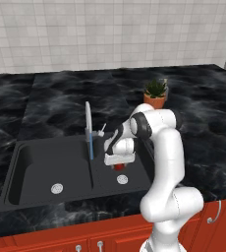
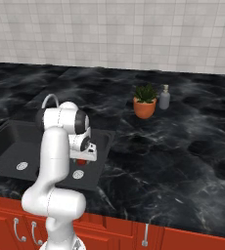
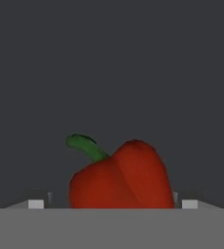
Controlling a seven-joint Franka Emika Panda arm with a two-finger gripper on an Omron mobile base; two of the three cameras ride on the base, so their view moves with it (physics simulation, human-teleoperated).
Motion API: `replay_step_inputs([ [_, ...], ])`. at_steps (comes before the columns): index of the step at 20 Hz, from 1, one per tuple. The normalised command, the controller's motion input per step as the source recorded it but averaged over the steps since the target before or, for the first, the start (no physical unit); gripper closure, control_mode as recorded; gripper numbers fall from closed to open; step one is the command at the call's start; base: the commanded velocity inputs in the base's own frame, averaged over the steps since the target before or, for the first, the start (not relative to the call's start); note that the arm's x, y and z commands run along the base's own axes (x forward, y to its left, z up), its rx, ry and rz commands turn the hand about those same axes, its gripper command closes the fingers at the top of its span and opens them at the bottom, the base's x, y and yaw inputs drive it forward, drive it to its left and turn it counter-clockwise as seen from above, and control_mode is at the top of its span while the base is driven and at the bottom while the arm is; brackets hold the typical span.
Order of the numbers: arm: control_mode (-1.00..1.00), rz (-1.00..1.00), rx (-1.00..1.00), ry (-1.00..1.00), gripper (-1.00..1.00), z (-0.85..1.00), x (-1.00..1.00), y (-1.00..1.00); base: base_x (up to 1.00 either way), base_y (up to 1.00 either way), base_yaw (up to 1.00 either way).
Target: Turn on the sink faucet. Then move the bell pepper from the counter to the sink. Turn off the sink. Move the vegetable from the sink to the pot next to the stove. Finally move the pot to the front right burner.
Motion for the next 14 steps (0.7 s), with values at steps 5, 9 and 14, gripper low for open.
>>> replay_step_inputs([
  [5,-1.00,0.00,0.02,0.02,-1.00,0.21,-0.08,0.00,0.00,0.00,0.00],
  [9,-1.00,0.00,0.00,0.00,-1.00,0.40,-0.08,0.00,0.00,0.00,0.00],
  [14,-1.00,0.00,0.00,0.00,-1.00,0.58,-0.10,0.00,0.00,0.00,0.00],
])
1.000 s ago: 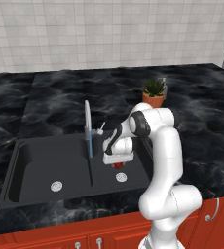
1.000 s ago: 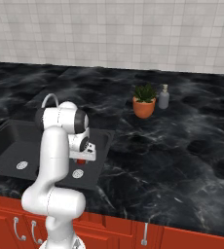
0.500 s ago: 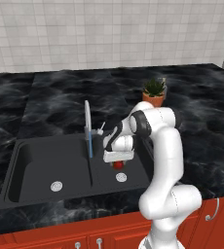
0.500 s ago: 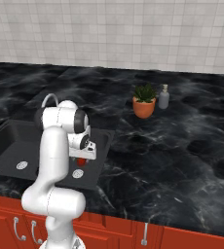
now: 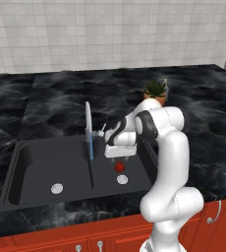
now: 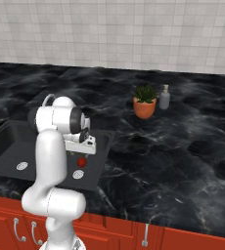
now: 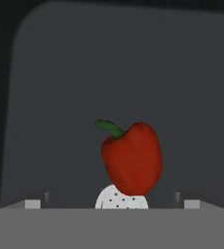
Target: Turn on the sink faucet. Then move the bell pepper from the counter to the sink. Turn off the sink. Move the vegetable from the sink to the pot next to the stove. Finally move the pot to the front right burner.
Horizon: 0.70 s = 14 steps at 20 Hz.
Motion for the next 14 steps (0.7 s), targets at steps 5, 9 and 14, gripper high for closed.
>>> replay_step_inputs([
  [5,-1.00,0.00,0.01,0.00,-1.00,0.69,-0.10,0.00,0.00,0.00,0.00],
  [9,-1.00,0.01,0.02,-0.01,-1.00,0.66,-0.20,0.00,0.00,0.00,0.00],
  [14,-1.00,0.04,0.03,-0.06,-1.00,0.56,-0.27,-0.10,0.00,0.00,0.00],
])
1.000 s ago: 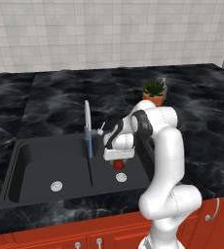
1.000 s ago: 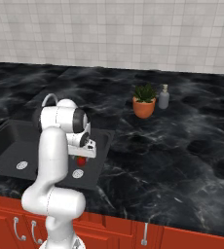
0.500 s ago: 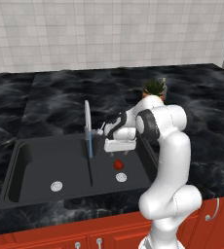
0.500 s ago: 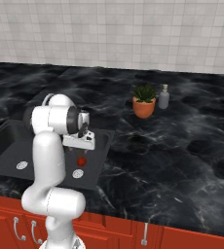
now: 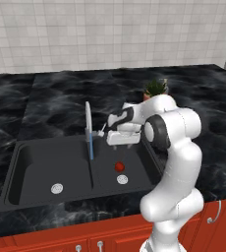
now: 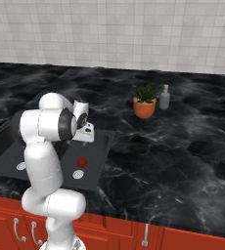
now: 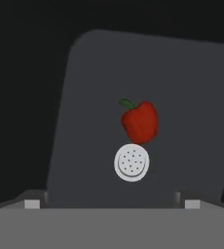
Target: Turn on the sink faucet. Then move the bell pepper from the counter to the sink. Turn off the sink. Move the vegetable from the sink to the pot next to the stove. Finally move the pot to the front right burner.
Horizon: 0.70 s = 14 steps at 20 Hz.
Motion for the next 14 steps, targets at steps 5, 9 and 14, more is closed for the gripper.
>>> replay_step_inputs([
  [5,-1.00,0.08,0.04,-0.11,-1.00,0.46,-0.31,-0.25,0.00,0.00,0.00],
  [9,-1.00,0.11,0.07,-0.19,-1.00,0.33,-0.34,-0.32,0.00,0.00,0.00],
  [14,-1.00,0.19,0.10,-0.27,-1.00,0.15,-0.32,-0.13,0.00,0.00,0.00],
])
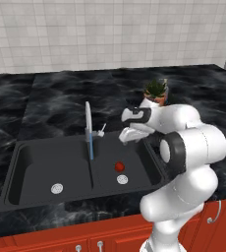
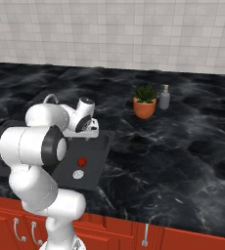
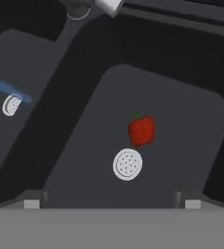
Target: Turn on the sink faucet. Then move the bell pepper from the counter to the sink. Turn off the sink. Move the vegetable from the sink to the pot next to the stove. Finally move the pot to the front right burner.
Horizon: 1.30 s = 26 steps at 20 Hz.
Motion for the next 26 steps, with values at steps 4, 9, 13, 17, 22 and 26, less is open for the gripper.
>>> replay_step_inputs([
  [4,-1.00,0.19,0.11,-0.42,-1.00,0.00,-0.48,-0.02,0.00,0.00,0.00],
  [9,-1.00,0.10,0.16,-0.47,-1.00,0.05,-0.74,-0.08,0.00,0.00,0.00],
  [13,-1.00,0.10,0.20,-0.35,-1.00,0.20,-0.08,-0.02,0.00,0.00,0.00],
  [17,-1.00,0.14,0.22,-0.23,-1.00,0.12,0.39,-0.02,0.00,0.00,0.00],
  [22,-1.00,0.21,0.14,-0.18,-1.00,0.03,0.48,-0.07,0.00,0.00,0.00],
  [26,-1.00,0.08,0.07,-0.07,-1.00,0.00,0.19,-0.15,0.00,0.00,0.00],
])
